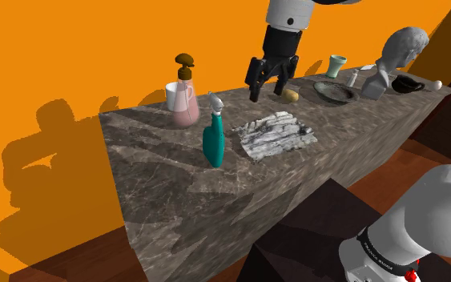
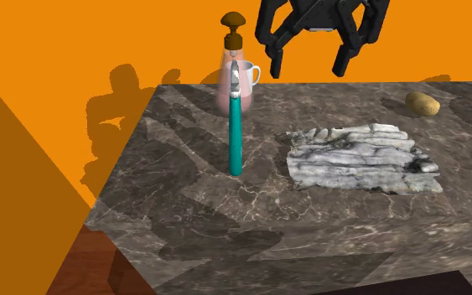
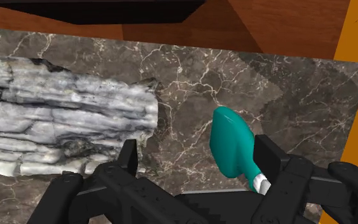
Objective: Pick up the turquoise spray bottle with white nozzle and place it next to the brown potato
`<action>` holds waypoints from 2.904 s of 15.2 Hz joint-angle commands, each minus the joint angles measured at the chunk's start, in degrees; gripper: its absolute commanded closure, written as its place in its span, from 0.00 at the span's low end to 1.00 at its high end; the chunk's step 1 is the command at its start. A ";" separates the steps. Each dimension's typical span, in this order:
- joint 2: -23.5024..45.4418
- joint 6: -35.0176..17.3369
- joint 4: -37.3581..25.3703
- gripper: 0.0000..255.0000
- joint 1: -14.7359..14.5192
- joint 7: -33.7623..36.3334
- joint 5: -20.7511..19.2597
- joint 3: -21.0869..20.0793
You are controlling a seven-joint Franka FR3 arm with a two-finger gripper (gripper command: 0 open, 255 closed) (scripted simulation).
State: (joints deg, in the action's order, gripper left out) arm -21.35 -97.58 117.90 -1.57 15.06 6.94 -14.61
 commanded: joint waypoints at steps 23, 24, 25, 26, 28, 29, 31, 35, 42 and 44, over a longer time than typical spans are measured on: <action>20.45 -6.46 -12.94 0.00 -2.31 11.54 -6.56 -7.48; 20.45 -6.46 -12.94 0.00 -2.31 11.54 -6.56 -7.48; 20.45 -6.46 -12.94 1.00 -2.31 11.54 -6.56 -7.48; 20.45 -6.46 -12.94 1.00 -2.31 11.54 -6.56 -7.48; 20.45 -6.45 -12.94 1.00 -2.31 11.54 -6.56 -7.48; 20.45 -6.46 -12.94 1.00 -2.31 11.54 -6.56 -7.48; 20.45 -6.46 -12.94 1.00 -2.31 11.55 -6.56 -7.48; 20.41 -5.70 -13.66 1.00 -2.30 11.53 -6.54 -7.47; 20.61 -0.27 -19.27 1.00 -2.31 11.59 -6.62 -7.48; 20.79 1.31 -21.02 1.00 -2.32 11.64 -6.69 -7.50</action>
State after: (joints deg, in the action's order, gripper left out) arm -0.81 -97.17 98.01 -3.86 26.61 0.34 -22.08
